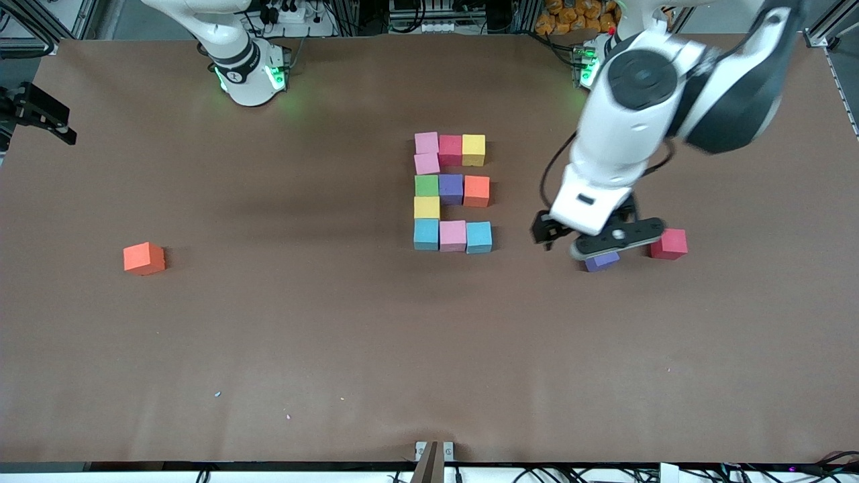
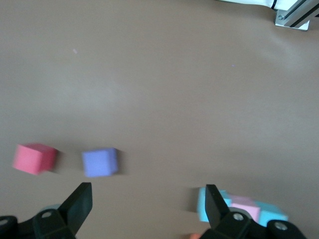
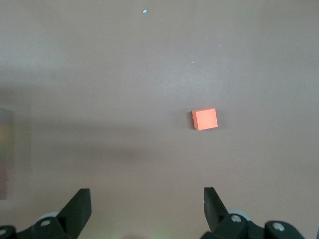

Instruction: Arrange 11 blocks into digit 3

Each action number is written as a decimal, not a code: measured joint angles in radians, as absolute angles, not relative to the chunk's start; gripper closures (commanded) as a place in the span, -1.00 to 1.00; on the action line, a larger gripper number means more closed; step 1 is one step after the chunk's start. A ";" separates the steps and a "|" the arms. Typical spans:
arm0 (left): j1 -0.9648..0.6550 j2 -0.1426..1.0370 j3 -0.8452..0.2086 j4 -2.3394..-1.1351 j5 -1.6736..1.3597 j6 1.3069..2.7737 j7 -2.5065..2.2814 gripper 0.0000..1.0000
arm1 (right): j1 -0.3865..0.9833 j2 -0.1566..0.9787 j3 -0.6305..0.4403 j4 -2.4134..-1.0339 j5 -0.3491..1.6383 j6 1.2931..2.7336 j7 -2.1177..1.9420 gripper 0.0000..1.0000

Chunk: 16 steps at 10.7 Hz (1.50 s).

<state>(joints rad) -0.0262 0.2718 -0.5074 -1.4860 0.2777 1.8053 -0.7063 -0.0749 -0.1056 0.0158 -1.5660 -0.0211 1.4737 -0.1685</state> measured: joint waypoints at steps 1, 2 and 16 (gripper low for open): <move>-0.024 0.236 -0.464 -1.486 0.220 1.771 -0.618 -1.00 | -0.075 -0.106 0.016 -1.566 -0.021 1.474 -0.168 -1.00; -0.027 0.203 -0.407 -1.486 0.127 1.739 -0.527 -1.00 | -0.075 -0.106 0.016 -1.566 -0.021 1.474 -0.168 -1.00; -0.022 0.060 -0.123 -1.493 0.007 1.574 -0.214 -1.00 | -0.075 -0.103 0.017 -1.567 -0.021 1.473 -0.169 -1.00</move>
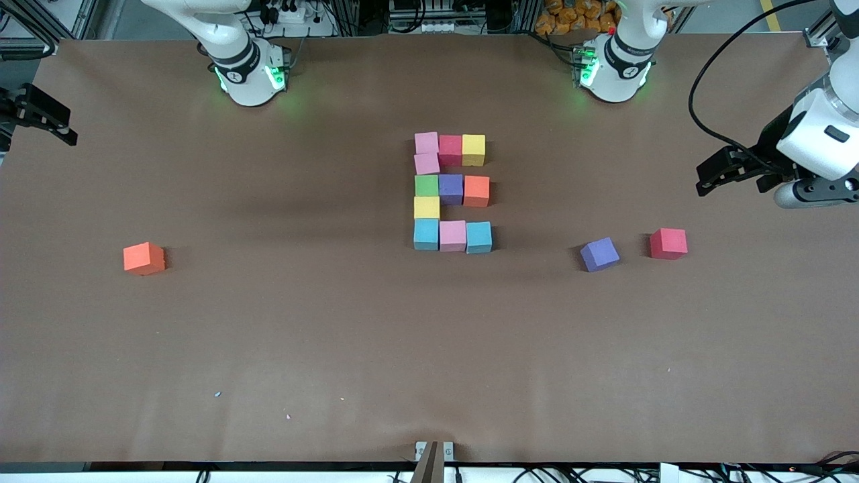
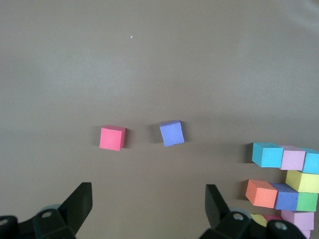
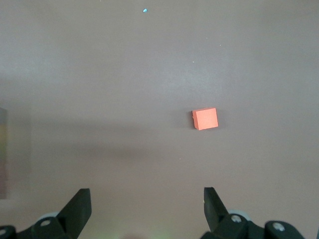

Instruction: Arrange 11 blocks into digit 3

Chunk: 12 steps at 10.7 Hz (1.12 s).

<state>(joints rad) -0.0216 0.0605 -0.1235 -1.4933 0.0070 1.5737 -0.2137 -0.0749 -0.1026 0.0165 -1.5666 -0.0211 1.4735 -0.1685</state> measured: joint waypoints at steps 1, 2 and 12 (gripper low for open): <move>-0.012 0.061 -0.122 -1.493 0.012 1.573 -0.214 -1.00 | -0.075 -0.103 0.017 -1.567 -0.021 1.473 -0.169 -1.00; -0.003 0.060 -0.120 -1.493 0.013 1.573 -0.214 -1.00 | -0.075 -0.102 0.017 -1.567 -0.021 1.473 -0.169 -1.00; 0.002 0.052 -0.106 -1.493 0.023 1.572 -0.193 -1.00 | -0.037 -0.101 0.027 -1.572 -0.021 1.464 -0.207 -1.00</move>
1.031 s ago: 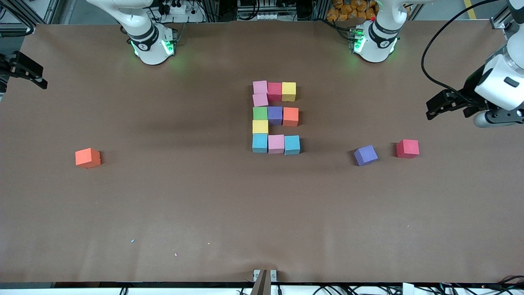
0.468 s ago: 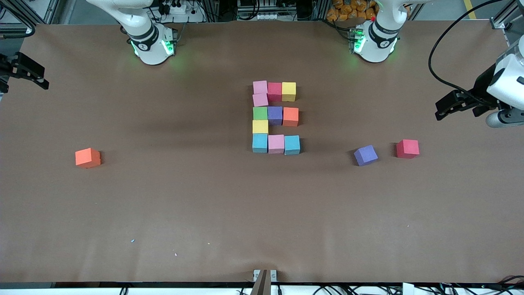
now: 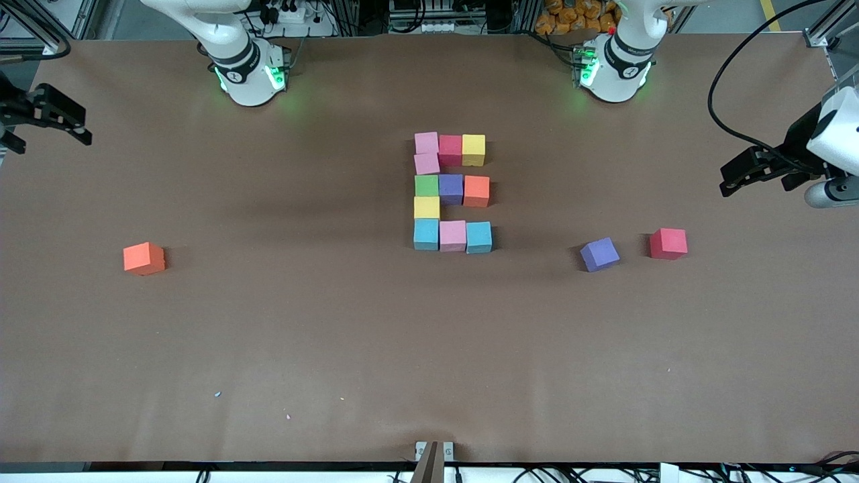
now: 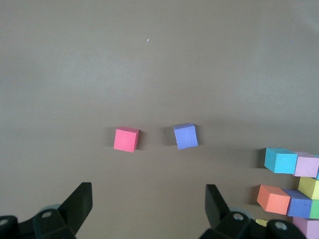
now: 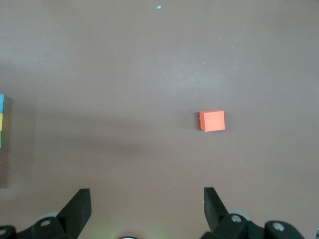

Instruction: Arrange 11 blocks into digit 3

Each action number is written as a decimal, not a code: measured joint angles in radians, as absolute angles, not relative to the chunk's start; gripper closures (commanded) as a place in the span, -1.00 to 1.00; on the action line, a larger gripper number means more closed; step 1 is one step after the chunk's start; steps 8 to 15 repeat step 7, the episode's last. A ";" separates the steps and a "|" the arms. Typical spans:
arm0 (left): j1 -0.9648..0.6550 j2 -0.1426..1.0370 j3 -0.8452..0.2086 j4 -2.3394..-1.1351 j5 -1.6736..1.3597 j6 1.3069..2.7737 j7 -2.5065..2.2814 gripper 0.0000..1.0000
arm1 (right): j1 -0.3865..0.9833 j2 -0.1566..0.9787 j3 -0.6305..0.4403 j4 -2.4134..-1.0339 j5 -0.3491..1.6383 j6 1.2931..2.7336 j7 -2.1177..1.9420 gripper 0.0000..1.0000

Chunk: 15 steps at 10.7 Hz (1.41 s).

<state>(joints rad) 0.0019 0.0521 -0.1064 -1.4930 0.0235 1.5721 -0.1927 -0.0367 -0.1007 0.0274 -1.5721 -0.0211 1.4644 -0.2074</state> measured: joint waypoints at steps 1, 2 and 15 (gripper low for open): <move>0.001 0.052 -0.106 -1.493 0.023 1.571 -0.193 -1.00 | -0.028 -0.101 0.028 -1.572 -0.021 1.462 -0.217 -1.00; 0.001 0.052 -0.106 -1.493 0.023 1.566 -0.193 -1.00 | -0.021 -0.101 0.028 -1.572 -0.021 1.461 -0.224 -1.00; 0.001 0.052 -0.106 -1.493 0.023 1.540 -0.193 -1.00 | -0.024 -0.101 0.019 -1.572 -0.033 1.461 -0.227 -1.00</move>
